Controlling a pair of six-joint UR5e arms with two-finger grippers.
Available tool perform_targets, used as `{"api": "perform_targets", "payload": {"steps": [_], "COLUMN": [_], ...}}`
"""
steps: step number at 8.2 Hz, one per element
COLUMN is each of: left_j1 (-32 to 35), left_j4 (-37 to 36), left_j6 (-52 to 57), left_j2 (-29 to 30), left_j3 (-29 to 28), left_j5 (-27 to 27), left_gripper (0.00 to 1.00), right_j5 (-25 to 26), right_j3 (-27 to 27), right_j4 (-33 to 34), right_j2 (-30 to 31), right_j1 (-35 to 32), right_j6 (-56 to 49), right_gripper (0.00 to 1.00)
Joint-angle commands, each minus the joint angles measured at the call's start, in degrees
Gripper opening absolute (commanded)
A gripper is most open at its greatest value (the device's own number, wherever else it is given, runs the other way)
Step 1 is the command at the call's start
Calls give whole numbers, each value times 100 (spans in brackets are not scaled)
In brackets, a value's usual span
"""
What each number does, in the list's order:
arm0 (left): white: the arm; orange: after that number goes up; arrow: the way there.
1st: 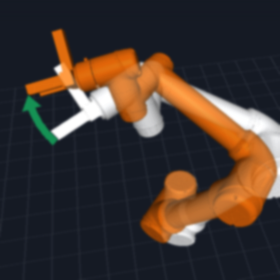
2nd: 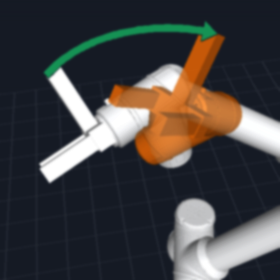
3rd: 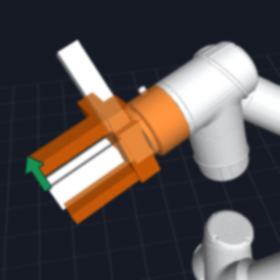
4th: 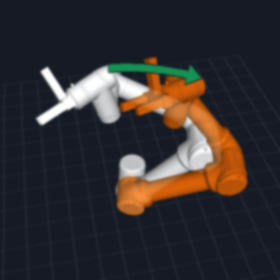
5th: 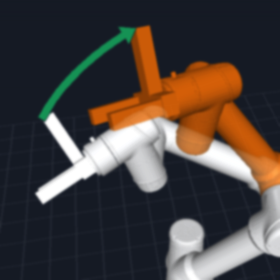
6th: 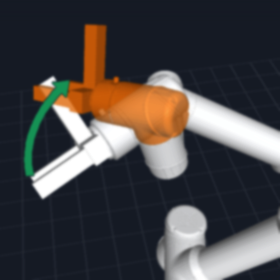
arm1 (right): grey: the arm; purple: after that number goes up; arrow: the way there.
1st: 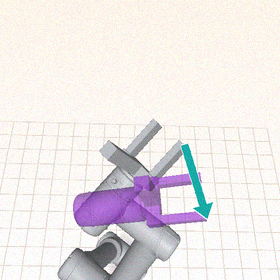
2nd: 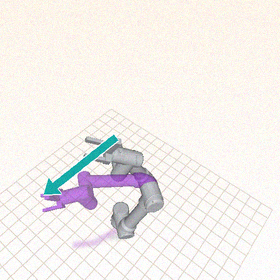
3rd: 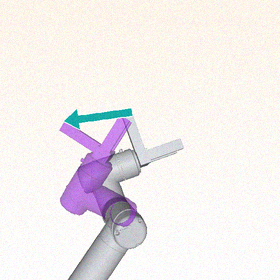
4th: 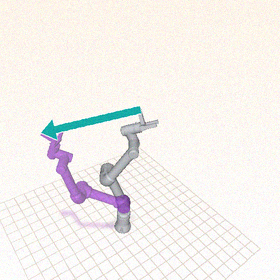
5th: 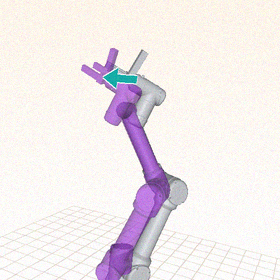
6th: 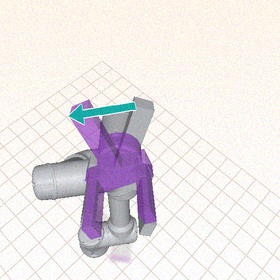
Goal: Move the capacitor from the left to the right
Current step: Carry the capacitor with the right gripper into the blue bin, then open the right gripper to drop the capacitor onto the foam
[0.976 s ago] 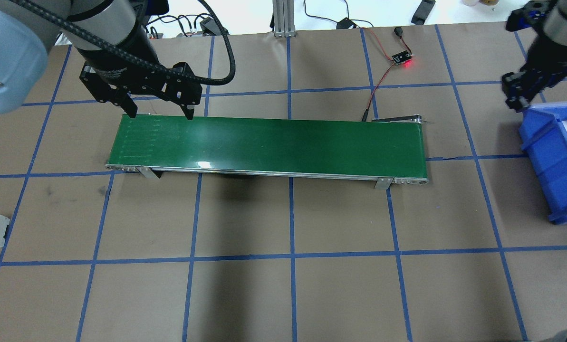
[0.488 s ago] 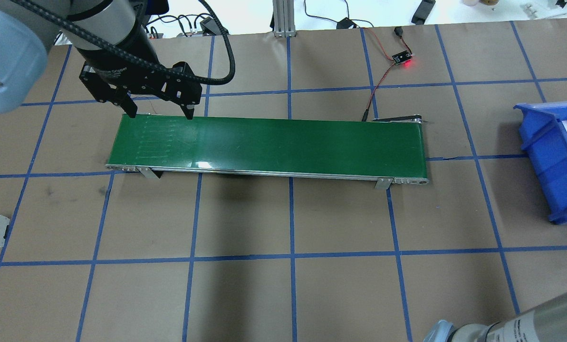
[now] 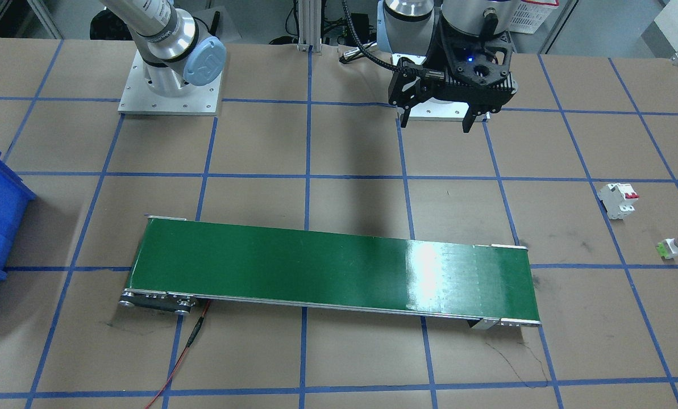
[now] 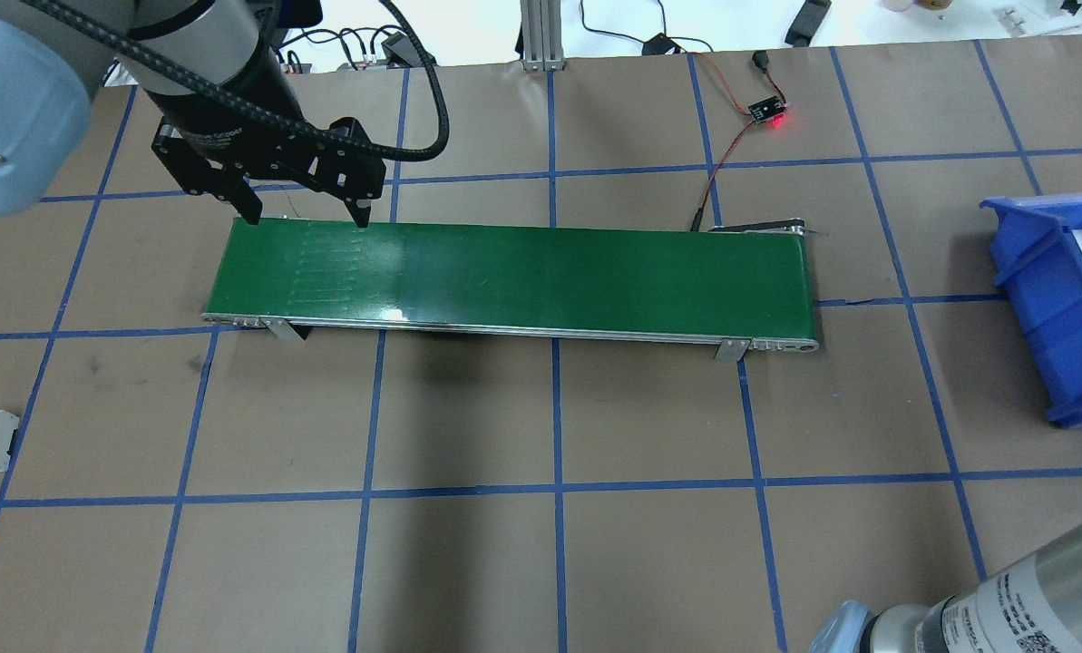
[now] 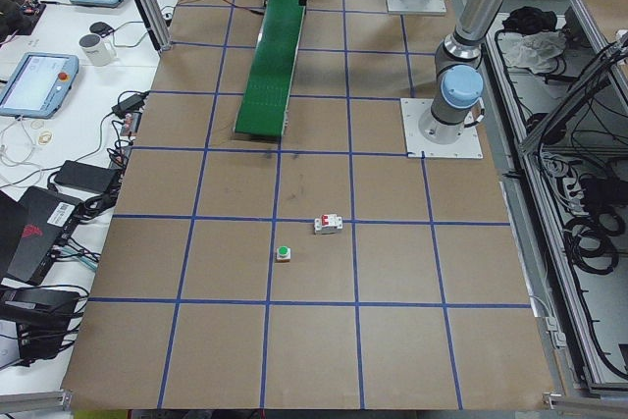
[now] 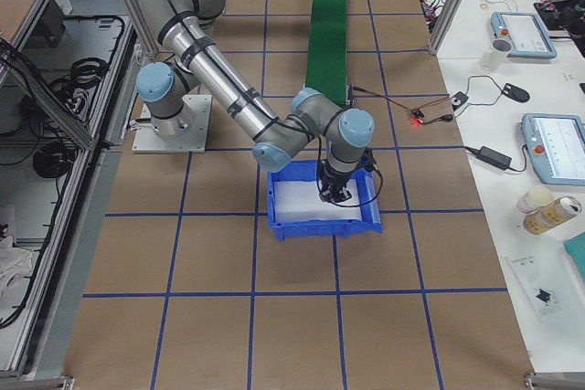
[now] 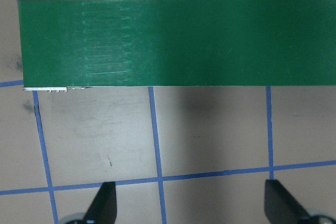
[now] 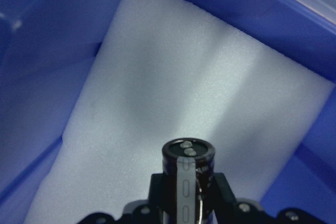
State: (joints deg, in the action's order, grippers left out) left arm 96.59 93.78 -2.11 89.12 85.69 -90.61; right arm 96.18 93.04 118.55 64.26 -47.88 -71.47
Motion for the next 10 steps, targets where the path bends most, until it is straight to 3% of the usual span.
{"api": "perform_targets", "payload": {"steps": [1, 4, 6, 8, 10], "left_j1": [0, 0, 0, -9, -9], "left_j4": [0, 0, 0, 0, 0], "left_j6": [0, 0, 0, 0, 0], "left_j2": [0, 0, 0, -9, -9], "left_j3": [0, 9, 9, 0, 0], "left_j5": [0, 0, 0, -9, -9], "left_gripper": [100, 100, 100, 100, 100], "right_j5": [-20, -484, -566, -583, -574], "right_j3": [100, 30, -22, -84, -172], "right_j4": [257, -672, -1331, -2359, -2659], "right_j2": [260, 1208, 1745, 2430, 2722], "right_j1": [7, -431, -1149, -1966, -2880], "right_j6": [-210, 541, 1631, 3490, 4645], "right_gripper": [100, 100, 100, 100, 100]}}
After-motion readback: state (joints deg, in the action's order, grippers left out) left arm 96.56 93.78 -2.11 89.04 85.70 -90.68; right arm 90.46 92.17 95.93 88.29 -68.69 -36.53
